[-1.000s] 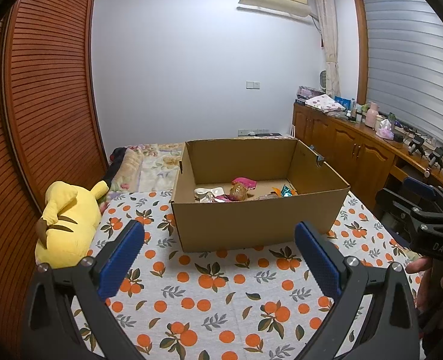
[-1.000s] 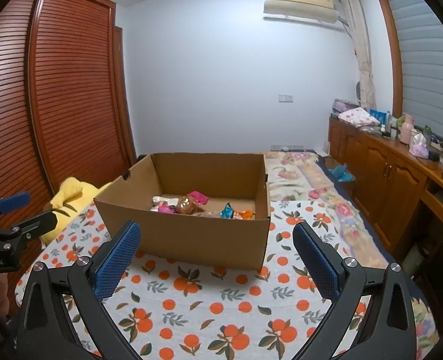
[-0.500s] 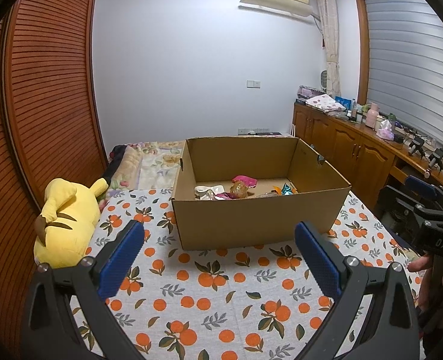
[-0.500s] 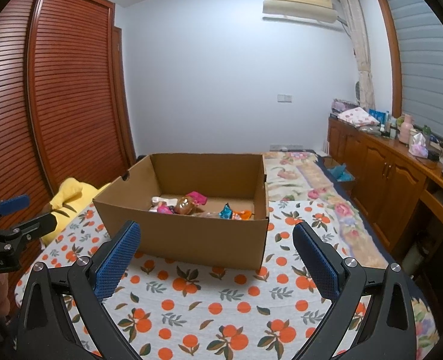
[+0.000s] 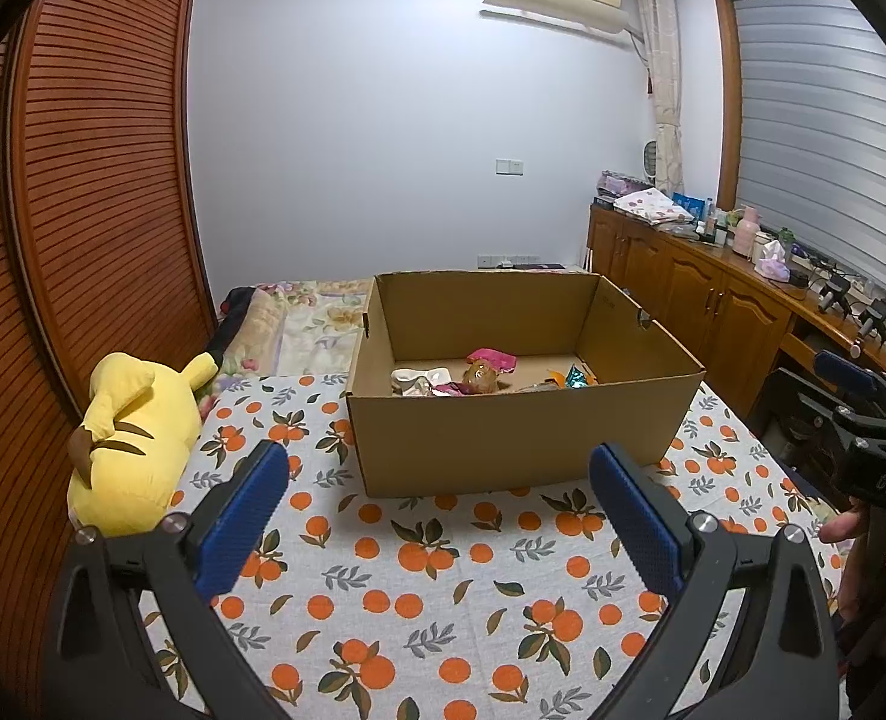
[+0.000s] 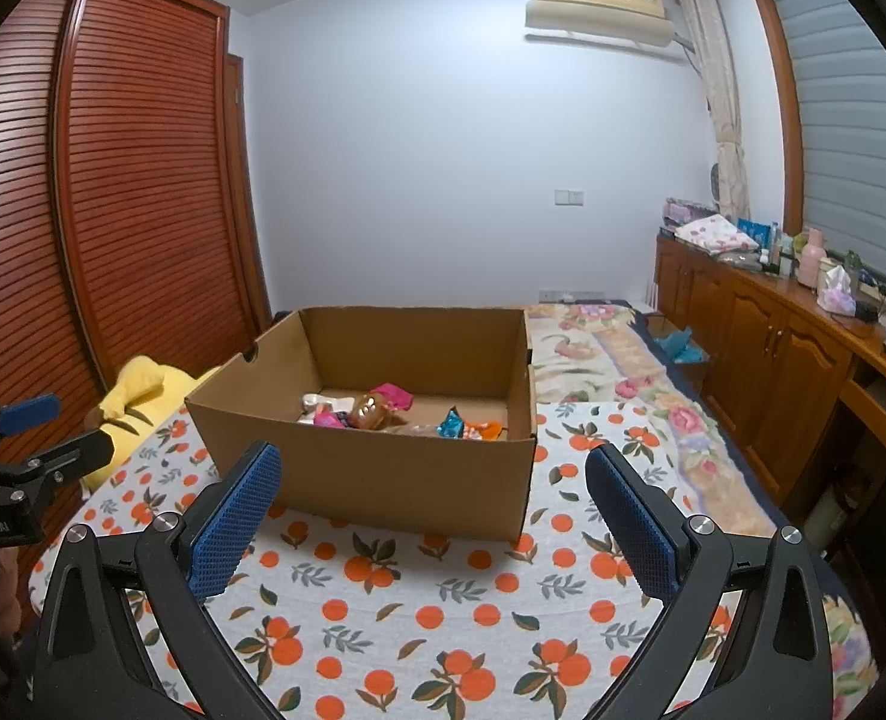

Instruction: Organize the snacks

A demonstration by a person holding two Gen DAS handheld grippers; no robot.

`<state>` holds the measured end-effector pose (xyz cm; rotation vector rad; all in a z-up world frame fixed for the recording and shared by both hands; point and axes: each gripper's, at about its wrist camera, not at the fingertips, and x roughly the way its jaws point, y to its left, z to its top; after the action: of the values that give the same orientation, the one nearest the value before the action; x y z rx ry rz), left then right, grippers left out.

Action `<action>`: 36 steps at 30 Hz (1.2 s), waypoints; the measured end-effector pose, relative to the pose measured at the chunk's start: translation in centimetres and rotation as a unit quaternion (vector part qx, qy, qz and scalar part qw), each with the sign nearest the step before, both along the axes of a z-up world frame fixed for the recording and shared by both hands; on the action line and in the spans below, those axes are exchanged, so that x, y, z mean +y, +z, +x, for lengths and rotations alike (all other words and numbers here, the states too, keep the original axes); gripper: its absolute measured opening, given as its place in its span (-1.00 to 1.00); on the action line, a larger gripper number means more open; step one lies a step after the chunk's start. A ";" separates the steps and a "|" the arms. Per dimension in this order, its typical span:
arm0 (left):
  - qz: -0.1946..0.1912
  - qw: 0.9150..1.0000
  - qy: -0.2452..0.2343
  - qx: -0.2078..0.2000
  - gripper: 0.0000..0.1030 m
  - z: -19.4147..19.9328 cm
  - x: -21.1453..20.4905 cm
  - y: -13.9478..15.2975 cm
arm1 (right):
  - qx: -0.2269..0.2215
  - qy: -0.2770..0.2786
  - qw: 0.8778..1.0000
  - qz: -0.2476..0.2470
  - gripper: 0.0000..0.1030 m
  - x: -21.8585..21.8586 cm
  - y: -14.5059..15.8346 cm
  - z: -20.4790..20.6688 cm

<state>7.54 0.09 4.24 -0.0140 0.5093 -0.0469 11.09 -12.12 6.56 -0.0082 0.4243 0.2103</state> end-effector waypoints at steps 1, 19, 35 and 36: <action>0.000 1.000 0.000 0.000 0.96 0.0 0.0 0.0 | 0.000 0.000 1.000 0.002 1.00 -0.1 0.0 0.0; 0.000 1.000 0.000 0.000 0.96 -0.1 0.0 0.0 | -0.002 -0.002 1.000 -0.003 1.00 0.0 0.1 -0.1; -0.003 1.000 -0.001 0.002 0.97 -0.2 0.1 -0.3 | -0.001 -0.007 1.000 -0.003 1.00 -0.4 -0.1 -0.3; -0.003 1.000 -0.001 0.002 0.96 -0.2 0.1 -0.3 | 0.000 -0.006 1.000 -0.003 1.00 -0.4 -0.1 -0.3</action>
<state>7.32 0.19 3.95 -0.0195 0.5134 -0.0509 10.79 -12.52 6.46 -0.0106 0.4240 0.1968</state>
